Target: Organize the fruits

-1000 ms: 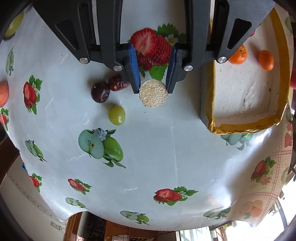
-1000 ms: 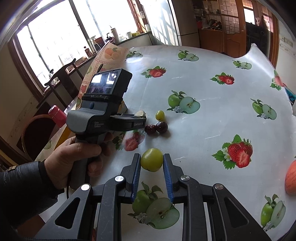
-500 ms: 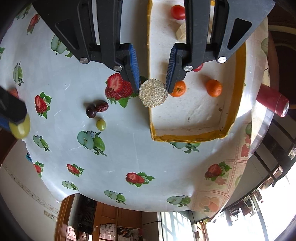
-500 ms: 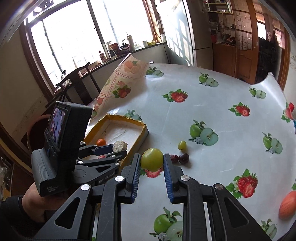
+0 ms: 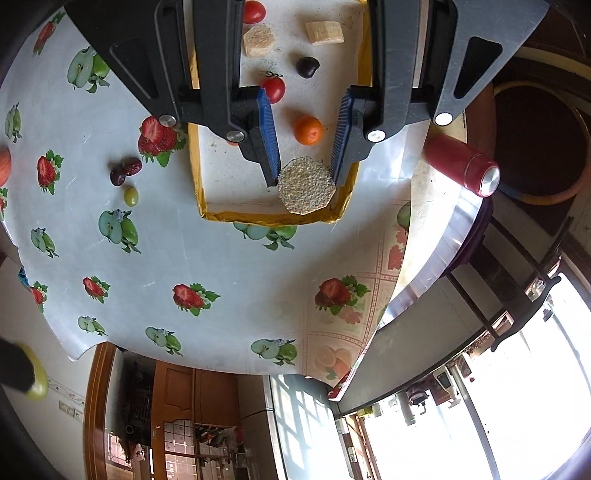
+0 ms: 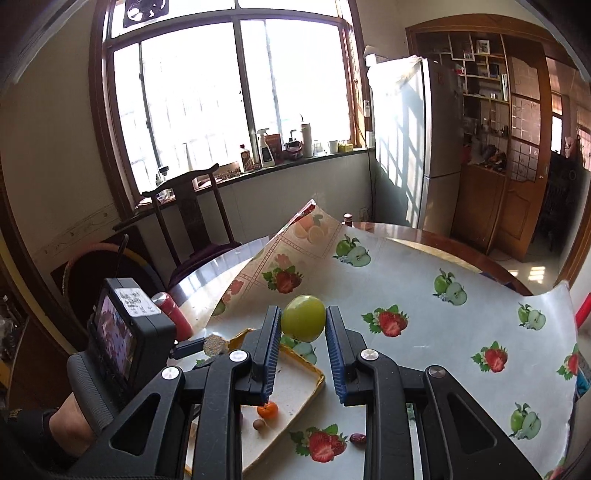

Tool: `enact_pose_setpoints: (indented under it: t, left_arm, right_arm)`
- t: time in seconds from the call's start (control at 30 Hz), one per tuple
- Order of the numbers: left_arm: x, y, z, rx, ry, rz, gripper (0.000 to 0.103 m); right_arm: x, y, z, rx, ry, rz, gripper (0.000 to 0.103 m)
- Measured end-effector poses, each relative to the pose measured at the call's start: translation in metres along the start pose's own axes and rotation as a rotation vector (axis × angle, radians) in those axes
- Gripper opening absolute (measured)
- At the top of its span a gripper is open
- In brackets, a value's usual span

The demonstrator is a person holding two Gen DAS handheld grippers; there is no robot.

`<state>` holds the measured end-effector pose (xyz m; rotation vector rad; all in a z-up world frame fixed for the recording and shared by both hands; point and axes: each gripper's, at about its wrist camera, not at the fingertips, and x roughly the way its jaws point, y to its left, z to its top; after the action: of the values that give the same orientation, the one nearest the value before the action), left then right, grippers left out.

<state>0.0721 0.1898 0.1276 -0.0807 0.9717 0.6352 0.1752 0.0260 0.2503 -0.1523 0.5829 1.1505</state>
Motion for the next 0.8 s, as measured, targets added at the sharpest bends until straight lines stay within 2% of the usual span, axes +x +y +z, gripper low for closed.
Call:
enact_pose_setpoints:
  t: [0.2,0.33,0.8]
  left_arm:
    - [0.015,0.008,-0.018,-0.022,0.049,0.005,0.025]
    - [0.025,0.010,-0.025,-0.037,0.075,-0.001,0.025]
    - [0.048,0.016,-0.028,-0.062,0.120,-0.021,0.025]
  right_arm:
    - [0.038,0.014,-0.044,0.037,0.103,0.060,0.024]
    - [0.054,0.019,-0.062,0.044,0.145,0.078,0.024]
    - [0.090,0.017,-0.081,0.061,0.213,0.094,0.024]
